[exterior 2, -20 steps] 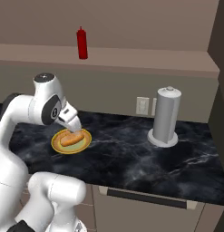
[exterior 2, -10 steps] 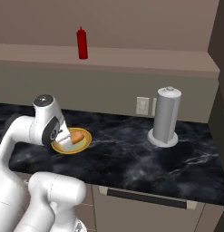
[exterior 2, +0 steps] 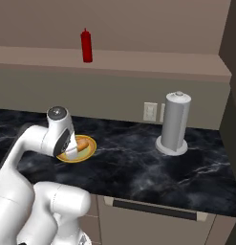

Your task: Move the hot dog bun to the plate on the dining table and place the condiment next to that plate. Then navigate to the fridge and take the sausage and place it on the plate as well.

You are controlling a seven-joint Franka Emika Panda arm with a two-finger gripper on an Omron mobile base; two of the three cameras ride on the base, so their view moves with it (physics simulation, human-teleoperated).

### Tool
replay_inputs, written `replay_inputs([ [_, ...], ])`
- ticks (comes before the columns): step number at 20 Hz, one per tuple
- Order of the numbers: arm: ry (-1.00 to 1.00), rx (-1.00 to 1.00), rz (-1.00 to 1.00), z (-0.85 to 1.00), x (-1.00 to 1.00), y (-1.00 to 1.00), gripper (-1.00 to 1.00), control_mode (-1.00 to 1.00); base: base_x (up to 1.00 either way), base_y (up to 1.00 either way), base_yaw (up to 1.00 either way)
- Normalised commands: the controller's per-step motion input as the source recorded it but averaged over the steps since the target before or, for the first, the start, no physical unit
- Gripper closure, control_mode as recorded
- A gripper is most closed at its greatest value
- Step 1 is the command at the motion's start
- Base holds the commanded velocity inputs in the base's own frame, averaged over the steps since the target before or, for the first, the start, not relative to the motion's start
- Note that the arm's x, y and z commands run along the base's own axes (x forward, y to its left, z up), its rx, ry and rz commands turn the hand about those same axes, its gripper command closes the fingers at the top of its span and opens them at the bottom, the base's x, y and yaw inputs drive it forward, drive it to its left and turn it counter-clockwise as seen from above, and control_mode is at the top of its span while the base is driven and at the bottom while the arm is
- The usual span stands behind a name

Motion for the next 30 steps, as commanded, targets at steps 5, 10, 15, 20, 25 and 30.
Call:
replay_inputs([
  [5, 0.06, 0.00, 0.00, -0.08, 0.34, 0.06, -1.00, -1.00, 0.00, 0.00, 0.00],
  [10, 0.02, 0.00, 0.00, -0.18, 0.25, 0.06, -1.00, -1.00, 0.00, 0.00, 0.00],
  [15, 0.00, 0.00, 0.00, -0.23, 0.19, 0.04, -1.00, -1.00, 0.00, 0.00, 0.00],
  [20, 0.00, 0.00, 0.00, -0.23, 0.17, 0.09, -1.00, -1.00, 0.00, 0.00, 0.00],
  [25, 0.01, 0.00, 0.00, -0.23, 0.22, 0.15, -1.00, -1.00, 0.00, 0.00, 0.00],
  [30, 0.00, 0.00, 0.00, -0.23, 0.27, 0.11, -1.00, -1.00, 0.00, 0.00, 0.00],
])
